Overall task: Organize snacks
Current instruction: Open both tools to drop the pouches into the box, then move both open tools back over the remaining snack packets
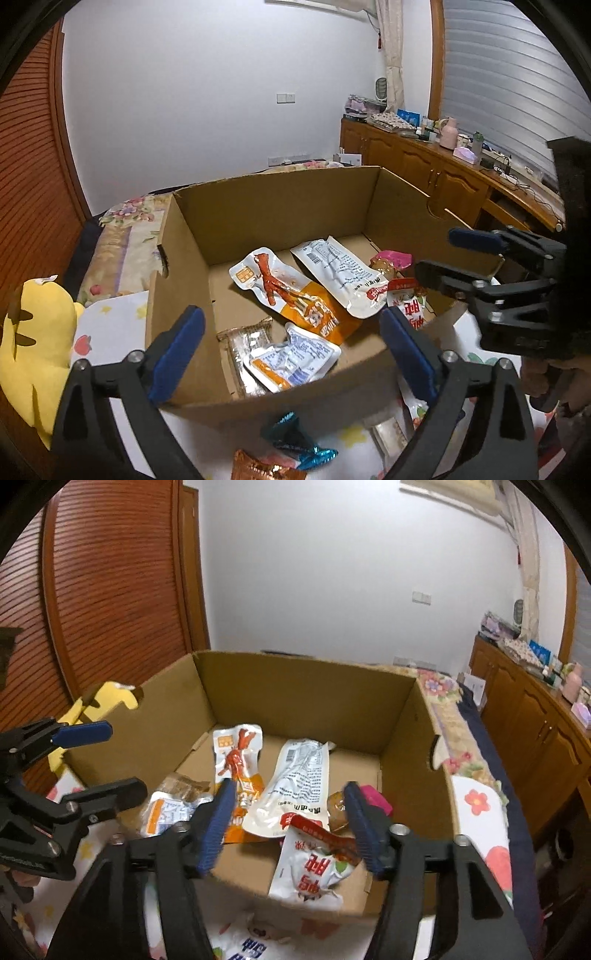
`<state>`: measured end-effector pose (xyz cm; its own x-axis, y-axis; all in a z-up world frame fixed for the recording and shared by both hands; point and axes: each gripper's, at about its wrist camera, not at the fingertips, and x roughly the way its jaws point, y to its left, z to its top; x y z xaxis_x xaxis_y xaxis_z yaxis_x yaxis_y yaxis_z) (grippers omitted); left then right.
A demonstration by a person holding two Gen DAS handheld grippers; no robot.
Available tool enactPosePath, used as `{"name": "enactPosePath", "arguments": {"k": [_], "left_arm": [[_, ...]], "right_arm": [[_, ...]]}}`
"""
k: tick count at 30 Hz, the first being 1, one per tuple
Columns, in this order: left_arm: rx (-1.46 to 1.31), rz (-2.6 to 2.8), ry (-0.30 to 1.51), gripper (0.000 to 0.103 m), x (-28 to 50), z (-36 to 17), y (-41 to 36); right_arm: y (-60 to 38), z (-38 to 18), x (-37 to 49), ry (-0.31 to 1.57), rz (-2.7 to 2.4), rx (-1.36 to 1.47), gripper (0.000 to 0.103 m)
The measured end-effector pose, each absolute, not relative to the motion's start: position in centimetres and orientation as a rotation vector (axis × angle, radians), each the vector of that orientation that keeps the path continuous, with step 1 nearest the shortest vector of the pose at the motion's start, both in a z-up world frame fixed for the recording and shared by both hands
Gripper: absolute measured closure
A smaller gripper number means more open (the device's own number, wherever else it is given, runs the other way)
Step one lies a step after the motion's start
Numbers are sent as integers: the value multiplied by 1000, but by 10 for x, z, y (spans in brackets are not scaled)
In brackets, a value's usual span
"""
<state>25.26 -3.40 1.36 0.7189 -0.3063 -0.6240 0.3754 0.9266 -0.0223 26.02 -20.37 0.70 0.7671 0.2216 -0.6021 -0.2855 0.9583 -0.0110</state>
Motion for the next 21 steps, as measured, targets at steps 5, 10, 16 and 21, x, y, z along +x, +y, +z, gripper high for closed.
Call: {"name": "enactPosePath", "arguments": {"k": [5, 10, 16, 21], "left_arm": [[134, -356, 665, 4, 239, 16, -31], [136, -365, 637, 3, 221, 22, -27], [147, -355, 618, 2, 196, 24, -22], [153, -351, 612, 2, 176, 14, -17]], "right_arm": [[-211, 19, 230, 578, 280, -81, 13], [-220, 26, 200, 527, 274, -55, 11], [-231, 20, 175, 533, 262, -39, 10], [-237, 8, 159, 562, 264, -37, 10]]}}
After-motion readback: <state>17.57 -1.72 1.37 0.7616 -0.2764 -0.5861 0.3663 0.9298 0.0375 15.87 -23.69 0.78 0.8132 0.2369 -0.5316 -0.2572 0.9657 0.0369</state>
